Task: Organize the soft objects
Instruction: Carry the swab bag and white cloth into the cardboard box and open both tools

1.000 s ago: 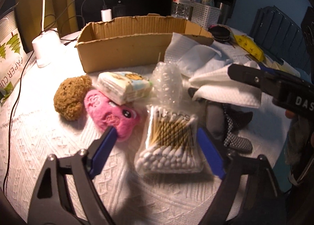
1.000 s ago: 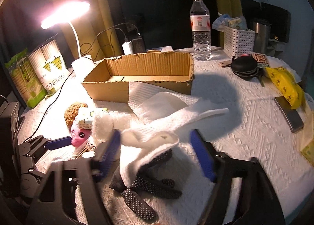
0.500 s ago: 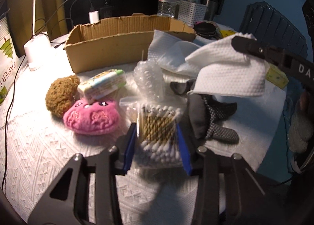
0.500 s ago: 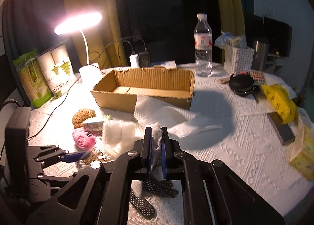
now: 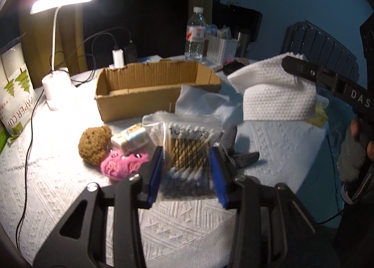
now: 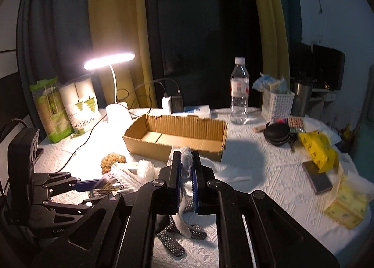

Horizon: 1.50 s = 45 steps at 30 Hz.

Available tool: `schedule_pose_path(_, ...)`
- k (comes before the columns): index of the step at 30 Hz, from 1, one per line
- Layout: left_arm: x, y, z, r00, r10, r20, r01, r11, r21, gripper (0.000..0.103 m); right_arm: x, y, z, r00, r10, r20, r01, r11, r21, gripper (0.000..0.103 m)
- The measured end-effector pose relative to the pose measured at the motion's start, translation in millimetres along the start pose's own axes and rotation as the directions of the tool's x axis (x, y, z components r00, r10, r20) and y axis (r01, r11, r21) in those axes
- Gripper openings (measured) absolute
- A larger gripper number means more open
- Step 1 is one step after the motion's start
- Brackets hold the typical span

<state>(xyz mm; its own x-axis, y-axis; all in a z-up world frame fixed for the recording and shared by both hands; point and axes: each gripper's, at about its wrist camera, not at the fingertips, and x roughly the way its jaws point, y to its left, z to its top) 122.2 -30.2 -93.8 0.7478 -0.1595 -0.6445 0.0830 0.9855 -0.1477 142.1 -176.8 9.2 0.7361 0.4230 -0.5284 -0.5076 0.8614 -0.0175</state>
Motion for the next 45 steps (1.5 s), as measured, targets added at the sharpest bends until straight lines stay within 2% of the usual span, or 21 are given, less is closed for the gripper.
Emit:
schedule_pose_path(11,-9,15,47,0.995,0.030,0.092,-0.030,1.000,0.001,0.040,1,-12,23,0.999,0.010,0.053,-0.008,1.000,-0.023,0.009)
schedule_pose_path(27,29,16,109,0.987,0.032,0.155,-0.034,0.999,0.010,0.040,49,-44,57,0.996,0.046,0.078,-0.043,0.998,-0.042,0.009)
schedule_pose_path(32,51,19,121,0.988,0.035,0.152,-0.036,0.999,0.002,0.040,68,-51,65,0.995,0.058,0.079,-0.054,0.997,-0.054,0.009)
schedule_pose_path(45,123,30,137,0.996,0.024,0.082,-0.020,0.999,-0.044,0.040,133,-72,65,0.996,0.089,0.024,-0.088,0.995,-0.035,0.009)
